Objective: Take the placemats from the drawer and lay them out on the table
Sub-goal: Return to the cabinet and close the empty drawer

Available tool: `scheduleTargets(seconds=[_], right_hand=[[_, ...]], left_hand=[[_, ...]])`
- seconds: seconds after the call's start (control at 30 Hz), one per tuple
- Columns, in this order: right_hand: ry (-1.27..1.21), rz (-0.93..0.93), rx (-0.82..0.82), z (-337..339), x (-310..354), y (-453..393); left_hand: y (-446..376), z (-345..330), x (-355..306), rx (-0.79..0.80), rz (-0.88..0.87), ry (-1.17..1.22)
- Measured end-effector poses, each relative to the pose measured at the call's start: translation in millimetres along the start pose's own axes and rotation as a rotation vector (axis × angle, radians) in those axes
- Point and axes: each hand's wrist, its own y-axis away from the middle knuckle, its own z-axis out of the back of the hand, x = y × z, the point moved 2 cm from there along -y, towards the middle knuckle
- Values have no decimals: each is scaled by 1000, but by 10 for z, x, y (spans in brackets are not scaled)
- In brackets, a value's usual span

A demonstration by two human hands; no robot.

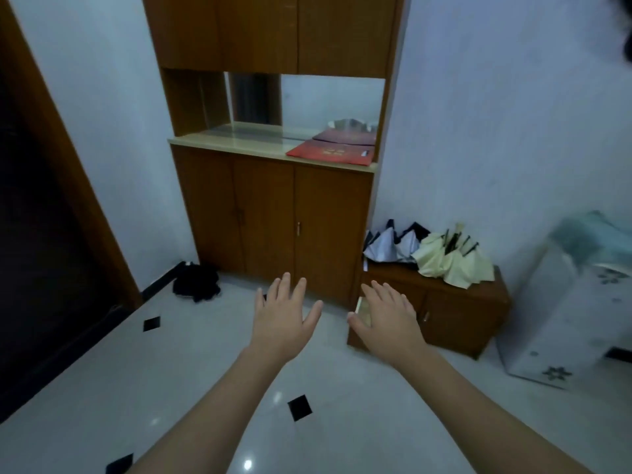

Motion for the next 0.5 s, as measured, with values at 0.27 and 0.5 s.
scheduleTargets(seconds=[0.27,0.5], right_hand=[[46,-255,-4,1,-1044,-444],[-24,-248,5,-196,-1665,-1319]], left_hand=[[-970,-514,-795,68,-244,1],[-1894,-823,-1188,101,-240,-83]])
